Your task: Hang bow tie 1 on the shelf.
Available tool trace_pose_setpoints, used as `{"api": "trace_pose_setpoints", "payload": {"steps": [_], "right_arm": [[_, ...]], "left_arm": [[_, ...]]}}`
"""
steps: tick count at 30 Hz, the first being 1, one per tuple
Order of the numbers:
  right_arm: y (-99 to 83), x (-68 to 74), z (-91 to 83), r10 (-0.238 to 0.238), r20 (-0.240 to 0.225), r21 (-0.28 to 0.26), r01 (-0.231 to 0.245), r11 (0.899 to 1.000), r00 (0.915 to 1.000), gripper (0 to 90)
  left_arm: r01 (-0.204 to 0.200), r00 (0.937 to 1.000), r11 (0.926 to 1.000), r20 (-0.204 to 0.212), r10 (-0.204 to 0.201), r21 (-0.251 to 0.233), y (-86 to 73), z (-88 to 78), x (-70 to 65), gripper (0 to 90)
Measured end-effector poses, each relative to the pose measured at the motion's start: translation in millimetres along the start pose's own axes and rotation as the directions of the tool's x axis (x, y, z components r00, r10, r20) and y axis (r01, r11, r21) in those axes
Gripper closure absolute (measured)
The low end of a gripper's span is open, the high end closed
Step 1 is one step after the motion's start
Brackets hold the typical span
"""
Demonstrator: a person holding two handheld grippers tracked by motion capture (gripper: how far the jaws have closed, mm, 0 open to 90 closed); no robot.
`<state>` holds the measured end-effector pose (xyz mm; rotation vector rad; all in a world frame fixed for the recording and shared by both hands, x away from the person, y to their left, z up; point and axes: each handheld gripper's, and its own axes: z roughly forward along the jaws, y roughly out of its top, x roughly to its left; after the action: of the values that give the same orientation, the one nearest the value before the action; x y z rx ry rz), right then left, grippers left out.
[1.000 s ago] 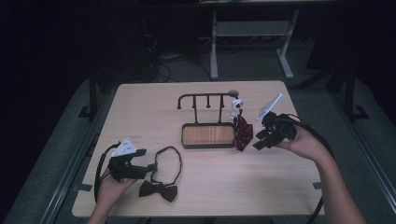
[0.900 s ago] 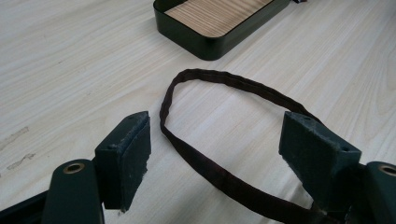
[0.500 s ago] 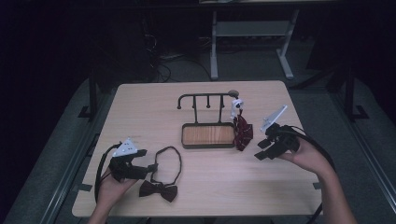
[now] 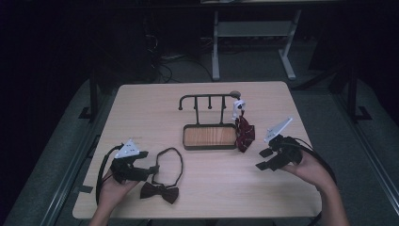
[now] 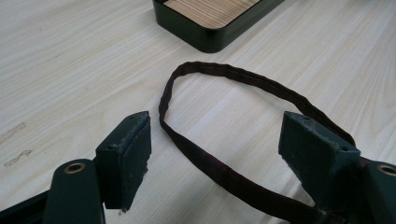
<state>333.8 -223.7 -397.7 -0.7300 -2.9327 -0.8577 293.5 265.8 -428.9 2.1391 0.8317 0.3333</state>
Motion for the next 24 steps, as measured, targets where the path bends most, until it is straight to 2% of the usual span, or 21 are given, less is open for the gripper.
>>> {"api": "trace_pose_setpoints", "payload": {"steps": [5,7,9,13,15,24], "right_arm": [[-8.4,1.6,3.9,0.030,0.010,0.003,-0.030,1.000,0.9995,41.5],[-11.6,1.4,4.5,0.035,0.000,-0.003,-0.035,0.999,0.9994,41.3],[-15.4,1.7,4.0,0.044,0.012,0.020,-0.044,0.999,0.9990,40.4],[-26.2,0.0,4.4,0.068,0.008,0.001,-0.068,0.998,0.9976,40.0],[-30.8,0.8,7.5,0.081,0.009,0.011,-0.081,0.997,0.9967,39.3],[-37.9,6.9,10.7,0.091,0.023,-0.015,-0.090,0.996,0.9956,38.2]], "left_arm": [[-0.004,1.0000,1.0000,-0.002,0.004,0.003,-0.6,0.5,1.0,25.4],[-0.012,0.9999,0.9999,-0.003,0.012,0.009,-0.5,0.6,1.4,25.7],[-0.013,0.9999,0.9998,-0.004,0.013,0.017,-0.2,1.8,1.7,25.7],[-0.025,0.9997,0.9993,-0.005,0.025,0.029,-0.6,1.8,2.1,25.8],[-0.021,0.9998,0.9995,-0.006,0.021,0.024,-0.7,2.0,1.5,25.7],[-0.030,0.9995,0.9992,-0.003,0.030,0.026,-0.1,1.0,0.8,28.3]]}}
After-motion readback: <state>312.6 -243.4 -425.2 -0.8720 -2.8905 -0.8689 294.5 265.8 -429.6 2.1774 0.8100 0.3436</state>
